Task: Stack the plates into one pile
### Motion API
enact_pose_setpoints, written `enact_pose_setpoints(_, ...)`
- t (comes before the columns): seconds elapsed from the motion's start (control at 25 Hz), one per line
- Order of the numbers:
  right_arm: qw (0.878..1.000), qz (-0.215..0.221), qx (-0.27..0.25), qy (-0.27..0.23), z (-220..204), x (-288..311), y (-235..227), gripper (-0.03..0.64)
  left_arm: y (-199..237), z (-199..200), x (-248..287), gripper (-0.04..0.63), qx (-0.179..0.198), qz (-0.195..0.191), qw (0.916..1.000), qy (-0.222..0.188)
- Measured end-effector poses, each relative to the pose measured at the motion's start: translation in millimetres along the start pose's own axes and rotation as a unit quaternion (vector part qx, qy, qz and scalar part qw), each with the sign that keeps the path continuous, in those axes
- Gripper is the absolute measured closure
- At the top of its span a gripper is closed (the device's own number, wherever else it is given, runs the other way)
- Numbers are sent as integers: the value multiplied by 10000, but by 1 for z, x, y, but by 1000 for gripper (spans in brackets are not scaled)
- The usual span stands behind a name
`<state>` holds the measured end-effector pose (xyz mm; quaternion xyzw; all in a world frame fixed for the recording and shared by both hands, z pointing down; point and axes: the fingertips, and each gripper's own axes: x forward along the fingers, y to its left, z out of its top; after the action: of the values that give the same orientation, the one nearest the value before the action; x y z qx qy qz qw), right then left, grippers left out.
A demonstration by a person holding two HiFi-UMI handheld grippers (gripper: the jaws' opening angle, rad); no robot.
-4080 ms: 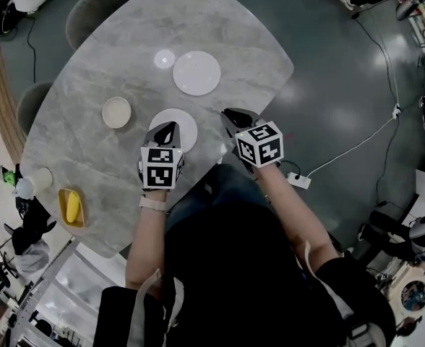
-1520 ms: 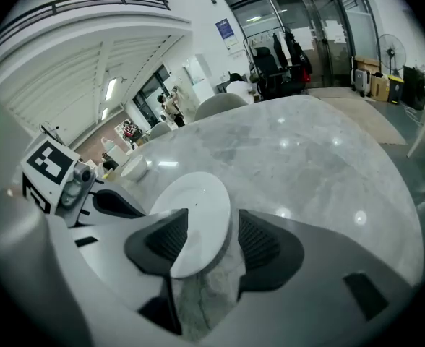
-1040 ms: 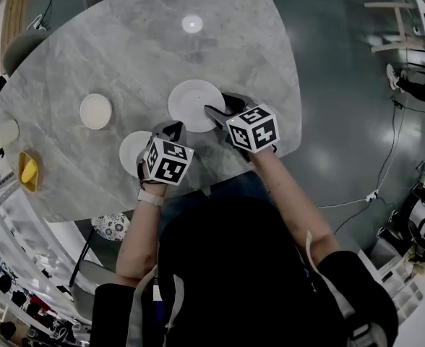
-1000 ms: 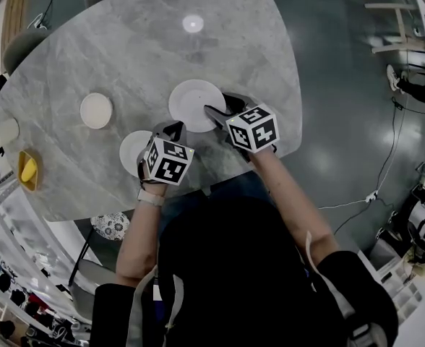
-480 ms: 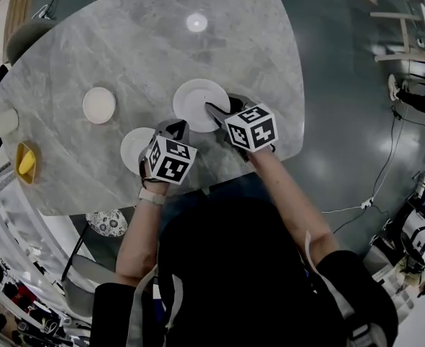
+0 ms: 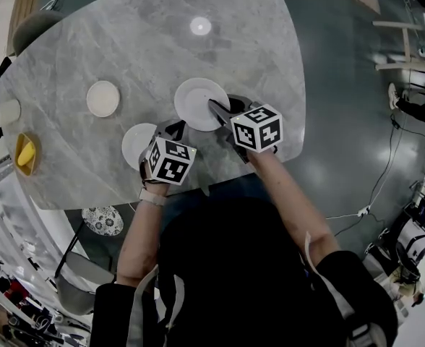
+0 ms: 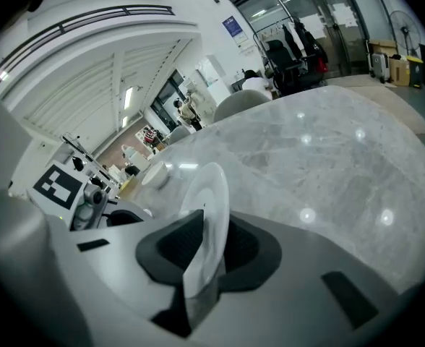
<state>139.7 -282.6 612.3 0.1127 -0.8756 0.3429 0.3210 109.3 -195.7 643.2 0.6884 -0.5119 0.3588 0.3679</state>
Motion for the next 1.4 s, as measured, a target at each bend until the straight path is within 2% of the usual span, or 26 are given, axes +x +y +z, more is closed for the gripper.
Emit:
enact_pose_setpoints(0.32, 9979, 354, 399, -363, 20, -3, 27, 583, 10, -12, -19, 588, -183, 177, 9996, -130)
enact_pose_setpoints(0.88, 9981, 439, -190, -397, 19, 0, 102, 584, 19, -72, -74, 588, -598, 531, 9963, -326)
enact_pose_setpoints(1.4, 9967, 707, -396, -75, -27, 10, 170, 584, 1, -140, -123, 588, -1104, 821, 9896, -429)
